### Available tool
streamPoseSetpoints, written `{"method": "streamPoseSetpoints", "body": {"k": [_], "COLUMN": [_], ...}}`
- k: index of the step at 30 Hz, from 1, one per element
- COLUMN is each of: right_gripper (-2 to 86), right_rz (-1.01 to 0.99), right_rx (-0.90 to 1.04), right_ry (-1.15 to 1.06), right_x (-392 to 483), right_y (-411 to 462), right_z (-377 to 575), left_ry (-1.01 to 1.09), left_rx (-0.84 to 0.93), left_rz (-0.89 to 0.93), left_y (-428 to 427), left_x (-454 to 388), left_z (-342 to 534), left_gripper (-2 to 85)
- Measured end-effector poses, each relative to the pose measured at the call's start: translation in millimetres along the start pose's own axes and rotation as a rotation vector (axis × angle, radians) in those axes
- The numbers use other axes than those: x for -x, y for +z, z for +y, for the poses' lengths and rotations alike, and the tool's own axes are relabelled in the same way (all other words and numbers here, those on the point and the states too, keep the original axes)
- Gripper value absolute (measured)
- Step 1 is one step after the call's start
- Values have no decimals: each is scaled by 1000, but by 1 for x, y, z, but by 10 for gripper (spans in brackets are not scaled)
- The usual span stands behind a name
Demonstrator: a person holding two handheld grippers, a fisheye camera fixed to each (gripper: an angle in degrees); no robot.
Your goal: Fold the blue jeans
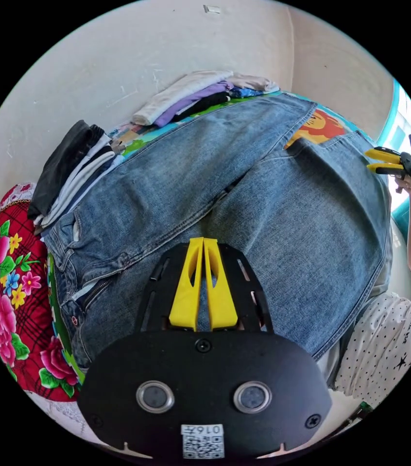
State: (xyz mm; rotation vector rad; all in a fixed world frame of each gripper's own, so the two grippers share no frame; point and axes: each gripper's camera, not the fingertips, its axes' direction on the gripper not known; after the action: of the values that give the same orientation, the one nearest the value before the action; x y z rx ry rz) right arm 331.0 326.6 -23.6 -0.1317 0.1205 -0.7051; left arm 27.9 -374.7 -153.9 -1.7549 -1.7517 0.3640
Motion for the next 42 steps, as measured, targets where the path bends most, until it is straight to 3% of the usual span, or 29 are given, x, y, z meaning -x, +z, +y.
{"method": "streamPoseSetpoints", "body": {"k": [3,7,11,18,24,28,36,39,42], "right_gripper": [117,124,131,133,51,42,51,79,114], "right_rz": [60,99,176,73,61,51,3,66,187], "right_rx": [-37,-147,-63,95,58,78,69,78,22], "right_ry": [73,355,508,546,406,430,525,600,569], "right_x": [-35,-122,-206,-279,-295,-322,-373,-381,-369], "right_y": [-1,-26,-29,3,15,22,37,31,15], "right_z": [25,75,124,166,170,167,172,178,180], "left_ry": [-20,-130,-155,-212,-142,-197,-465,-515,-545], "left_rx": [-30,-116,-147,155,200,174,-28,-116,-40], "left_rz": [-10,67,93,-52,-240,-226,92,77,-68], "left_y": [2,-9,-10,51,68,77,75,44,17], "left_x": [-1,13,25,33,13,25,86,102,118], "left_z": [-9,-19,-48,-105,-125,-124,-64,-15,39], "left_gripper": [-10,-10,-10,-10,-10,-10,-10,-9,-7]}}
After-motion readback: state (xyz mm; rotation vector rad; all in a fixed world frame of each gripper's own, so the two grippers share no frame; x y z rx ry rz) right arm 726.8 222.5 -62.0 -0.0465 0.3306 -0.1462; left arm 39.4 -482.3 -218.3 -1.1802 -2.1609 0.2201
